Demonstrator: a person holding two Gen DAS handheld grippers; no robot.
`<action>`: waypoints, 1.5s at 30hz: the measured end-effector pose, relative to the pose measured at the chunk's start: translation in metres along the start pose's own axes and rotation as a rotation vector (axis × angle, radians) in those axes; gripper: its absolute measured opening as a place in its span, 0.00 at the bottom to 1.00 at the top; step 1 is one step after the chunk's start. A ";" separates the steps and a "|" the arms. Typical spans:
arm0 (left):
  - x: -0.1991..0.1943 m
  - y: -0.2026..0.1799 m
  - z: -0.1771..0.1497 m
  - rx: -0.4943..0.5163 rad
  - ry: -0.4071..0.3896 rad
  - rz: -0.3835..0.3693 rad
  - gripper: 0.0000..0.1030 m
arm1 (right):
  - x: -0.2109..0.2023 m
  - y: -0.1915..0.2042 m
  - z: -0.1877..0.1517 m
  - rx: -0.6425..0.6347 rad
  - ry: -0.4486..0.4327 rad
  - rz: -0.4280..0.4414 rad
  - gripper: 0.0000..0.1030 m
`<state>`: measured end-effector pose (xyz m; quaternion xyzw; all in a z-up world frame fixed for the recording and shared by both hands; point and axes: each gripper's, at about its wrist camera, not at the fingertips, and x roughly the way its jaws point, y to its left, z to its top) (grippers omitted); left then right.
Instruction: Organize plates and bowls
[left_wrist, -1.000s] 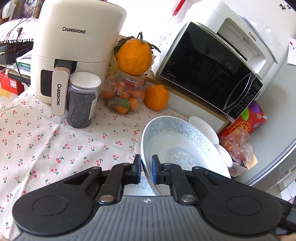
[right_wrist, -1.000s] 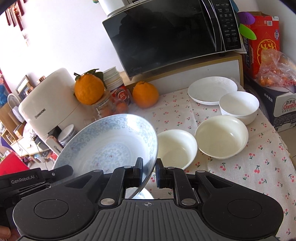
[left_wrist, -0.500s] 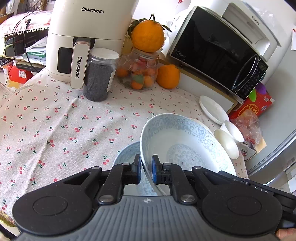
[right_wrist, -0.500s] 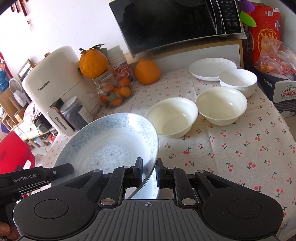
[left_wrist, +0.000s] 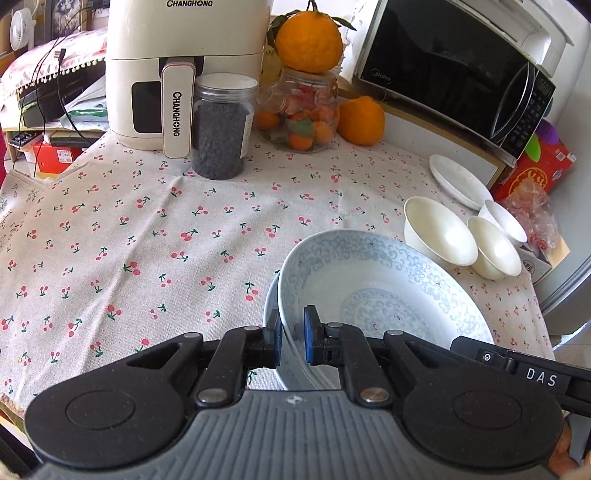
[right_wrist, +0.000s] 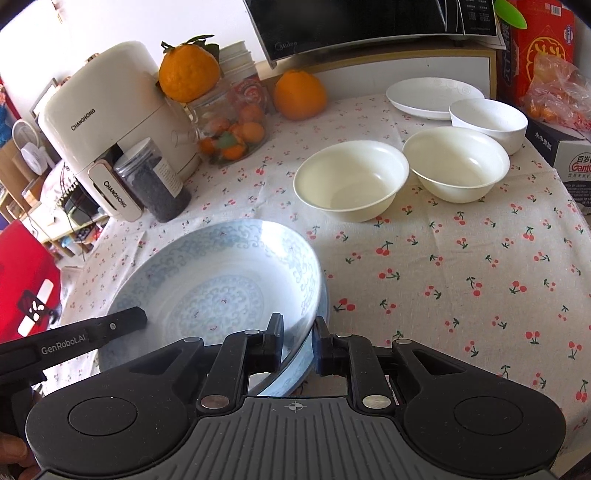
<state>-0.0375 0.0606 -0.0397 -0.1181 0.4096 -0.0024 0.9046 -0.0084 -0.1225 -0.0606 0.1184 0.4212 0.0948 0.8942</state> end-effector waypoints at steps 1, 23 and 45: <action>0.000 -0.001 -0.001 0.008 0.003 0.005 0.10 | 0.001 0.000 0.000 -0.003 0.002 -0.004 0.16; 0.007 -0.016 -0.009 0.142 0.008 0.099 0.15 | 0.007 0.018 -0.004 -0.121 0.011 -0.098 0.17; 0.012 -0.026 -0.017 0.240 -0.019 0.176 0.15 | 0.017 0.022 -0.009 -0.158 0.007 -0.160 0.18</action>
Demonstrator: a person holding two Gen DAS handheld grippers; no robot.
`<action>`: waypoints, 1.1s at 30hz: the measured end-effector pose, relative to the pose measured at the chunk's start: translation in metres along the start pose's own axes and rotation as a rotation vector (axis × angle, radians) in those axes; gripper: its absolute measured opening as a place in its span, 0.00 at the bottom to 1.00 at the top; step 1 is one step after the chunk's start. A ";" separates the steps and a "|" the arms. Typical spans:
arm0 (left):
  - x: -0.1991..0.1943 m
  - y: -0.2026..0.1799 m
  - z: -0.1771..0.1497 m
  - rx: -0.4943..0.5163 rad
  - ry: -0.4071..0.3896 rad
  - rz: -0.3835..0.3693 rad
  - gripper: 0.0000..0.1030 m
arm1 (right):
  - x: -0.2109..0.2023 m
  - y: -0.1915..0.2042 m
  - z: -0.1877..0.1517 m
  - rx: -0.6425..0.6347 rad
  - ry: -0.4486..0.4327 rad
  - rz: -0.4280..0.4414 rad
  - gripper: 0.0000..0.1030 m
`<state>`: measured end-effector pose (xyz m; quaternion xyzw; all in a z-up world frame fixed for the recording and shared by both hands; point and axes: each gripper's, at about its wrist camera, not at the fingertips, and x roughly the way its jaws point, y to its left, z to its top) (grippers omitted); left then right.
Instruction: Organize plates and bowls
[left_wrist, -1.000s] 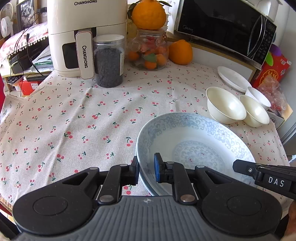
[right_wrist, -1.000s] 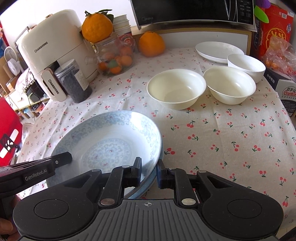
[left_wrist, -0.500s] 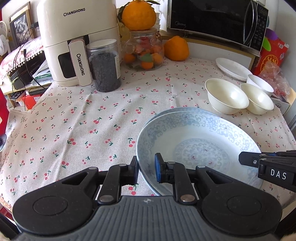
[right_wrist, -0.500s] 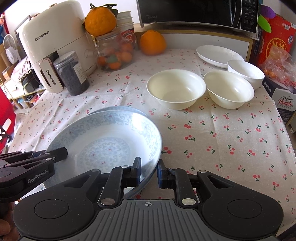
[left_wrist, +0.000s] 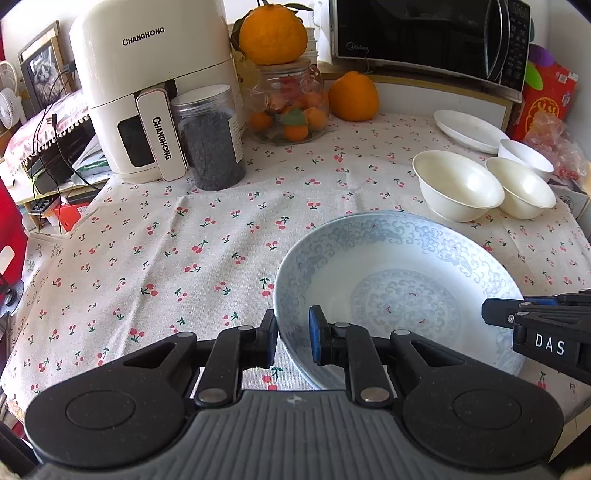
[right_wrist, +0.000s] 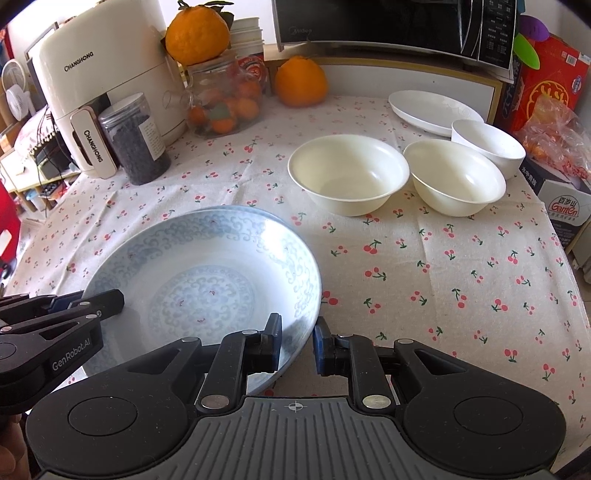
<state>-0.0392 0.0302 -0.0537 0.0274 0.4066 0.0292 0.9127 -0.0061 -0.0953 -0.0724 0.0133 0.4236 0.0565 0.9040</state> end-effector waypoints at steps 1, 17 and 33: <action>0.001 0.000 0.000 0.003 0.001 0.003 0.15 | 0.001 0.001 0.000 -0.005 -0.002 -0.006 0.18; 0.006 0.008 0.004 -0.067 0.051 -0.035 0.16 | 0.005 -0.002 0.002 0.008 0.006 -0.001 0.20; -0.003 0.032 0.046 -0.234 0.015 -0.169 0.63 | -0.022 -0.060 0.033 0.235 -0.067 0.115 0.59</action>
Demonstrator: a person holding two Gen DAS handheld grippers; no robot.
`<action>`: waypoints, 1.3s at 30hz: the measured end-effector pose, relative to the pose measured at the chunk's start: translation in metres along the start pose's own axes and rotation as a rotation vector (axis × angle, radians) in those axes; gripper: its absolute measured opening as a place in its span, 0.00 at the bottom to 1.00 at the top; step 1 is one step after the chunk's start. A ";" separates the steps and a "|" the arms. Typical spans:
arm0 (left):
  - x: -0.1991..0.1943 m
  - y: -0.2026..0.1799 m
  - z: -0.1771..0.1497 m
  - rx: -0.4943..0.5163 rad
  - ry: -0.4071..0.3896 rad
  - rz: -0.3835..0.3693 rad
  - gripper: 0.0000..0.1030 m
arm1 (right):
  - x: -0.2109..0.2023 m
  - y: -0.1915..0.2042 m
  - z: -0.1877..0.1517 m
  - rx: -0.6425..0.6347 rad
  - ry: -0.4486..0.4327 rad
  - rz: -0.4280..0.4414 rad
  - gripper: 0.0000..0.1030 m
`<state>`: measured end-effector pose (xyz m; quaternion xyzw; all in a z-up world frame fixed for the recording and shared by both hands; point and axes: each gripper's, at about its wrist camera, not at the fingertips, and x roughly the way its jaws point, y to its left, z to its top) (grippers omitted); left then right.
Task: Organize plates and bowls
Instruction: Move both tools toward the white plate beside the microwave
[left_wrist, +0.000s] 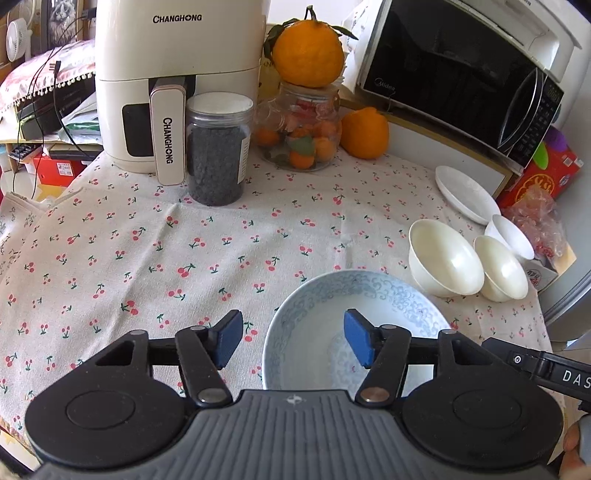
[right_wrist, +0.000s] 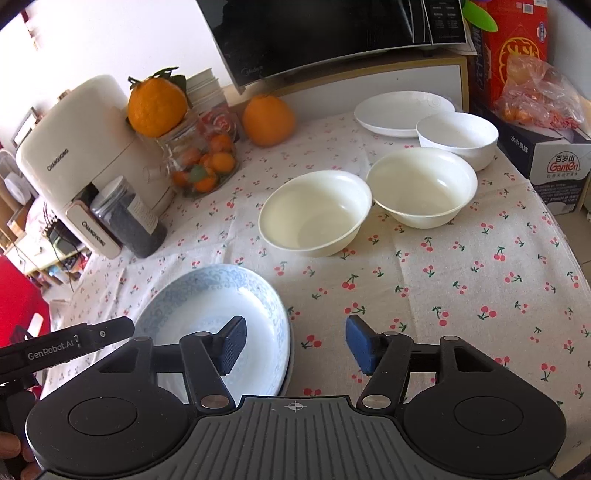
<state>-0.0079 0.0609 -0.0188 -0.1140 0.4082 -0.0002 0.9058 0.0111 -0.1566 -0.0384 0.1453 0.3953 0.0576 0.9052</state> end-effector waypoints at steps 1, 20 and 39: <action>0.000 -0.001 0.004 -0.008 0.000 -0.015 0.66 | -0.003 -0.003 0.005 0.007 -0.014 -0.003 0.62; 0.042 -0.057 0.083 -0.058 0.105 -0.210 0.98 | -0.045 -0.096 0.097 0.155 -0.224 -0.094 1.00; 0.143 -0.157 0.129 0.023 0.098 -0.122 0.96 | 0.037 -0.205 0.166 0.353 -0.110 -0.208 1.00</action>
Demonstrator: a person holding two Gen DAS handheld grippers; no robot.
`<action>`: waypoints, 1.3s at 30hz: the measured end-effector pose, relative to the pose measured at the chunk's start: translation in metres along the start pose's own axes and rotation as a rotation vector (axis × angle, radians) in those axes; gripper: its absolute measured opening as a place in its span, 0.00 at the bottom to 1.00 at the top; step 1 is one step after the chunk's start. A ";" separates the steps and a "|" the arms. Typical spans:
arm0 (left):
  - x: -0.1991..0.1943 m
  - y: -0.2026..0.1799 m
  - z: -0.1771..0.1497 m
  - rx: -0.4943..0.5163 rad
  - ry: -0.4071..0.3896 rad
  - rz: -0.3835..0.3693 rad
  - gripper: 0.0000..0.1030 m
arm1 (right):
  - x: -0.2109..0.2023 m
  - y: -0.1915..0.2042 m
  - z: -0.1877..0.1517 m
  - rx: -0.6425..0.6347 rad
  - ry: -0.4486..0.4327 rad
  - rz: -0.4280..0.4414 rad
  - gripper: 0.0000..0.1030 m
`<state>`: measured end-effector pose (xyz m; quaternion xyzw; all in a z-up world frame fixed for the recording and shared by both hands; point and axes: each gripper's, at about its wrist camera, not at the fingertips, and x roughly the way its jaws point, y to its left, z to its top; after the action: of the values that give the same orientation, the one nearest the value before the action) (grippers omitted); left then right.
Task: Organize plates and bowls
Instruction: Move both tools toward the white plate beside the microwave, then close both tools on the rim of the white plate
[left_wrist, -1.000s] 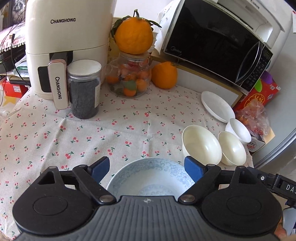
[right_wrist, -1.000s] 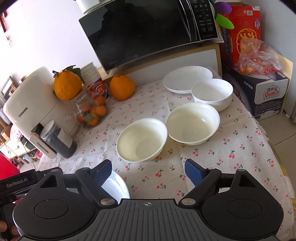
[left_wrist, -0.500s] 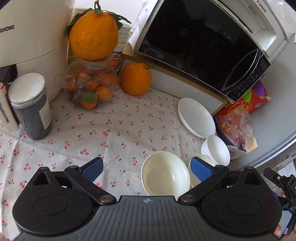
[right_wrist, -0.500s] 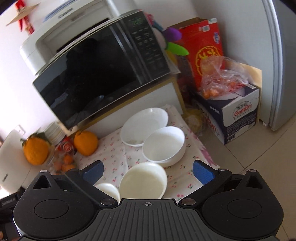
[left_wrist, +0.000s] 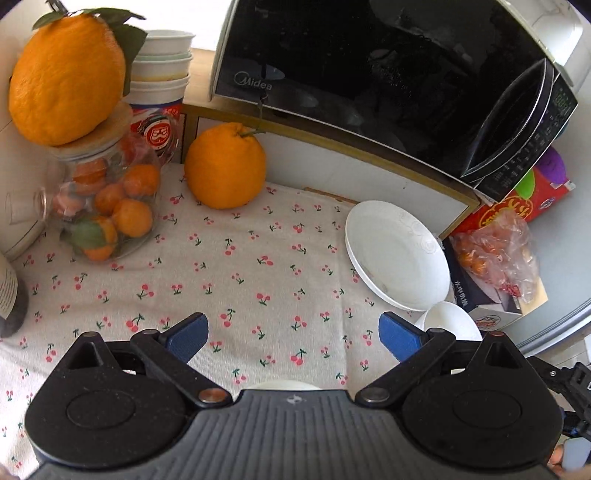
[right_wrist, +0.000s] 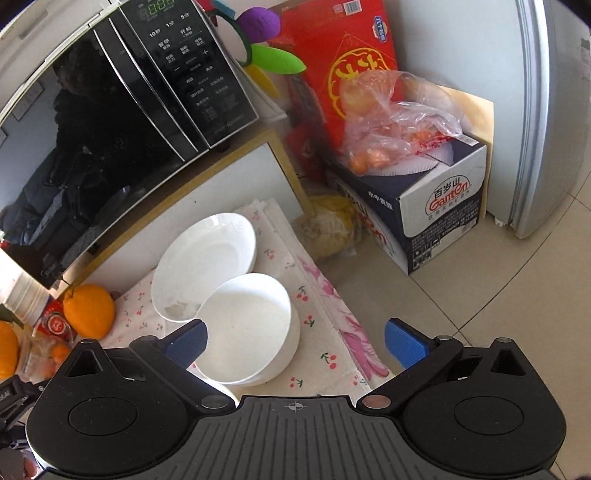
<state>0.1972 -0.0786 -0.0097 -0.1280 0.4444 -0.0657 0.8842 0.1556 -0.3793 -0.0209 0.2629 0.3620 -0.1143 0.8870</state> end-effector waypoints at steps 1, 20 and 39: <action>0.003 -0.004 0.002 0.015 -0.006 0.007 0.96 | 0.003 0.003 0.002 -0.012 0.002 0.008 1.00; 0.058 -0.048 0.031 0.084 -0.058 0.023 0.85 | 0.071 0.010 0.036 -0.026 -0.007 0.007 0.56; 0.141 -0.036 0.045 -0.029 0.069 -0.101 0.39 | 0.158 0.019 0.064 0.039 0.125 0.109 0.22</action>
<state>0.3171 -0.1379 -0.0820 -0.1608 0.4684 -0.1082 0.8620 0.3130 -0.4001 -0.0861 0.3059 0.3995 -0.0562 0.8624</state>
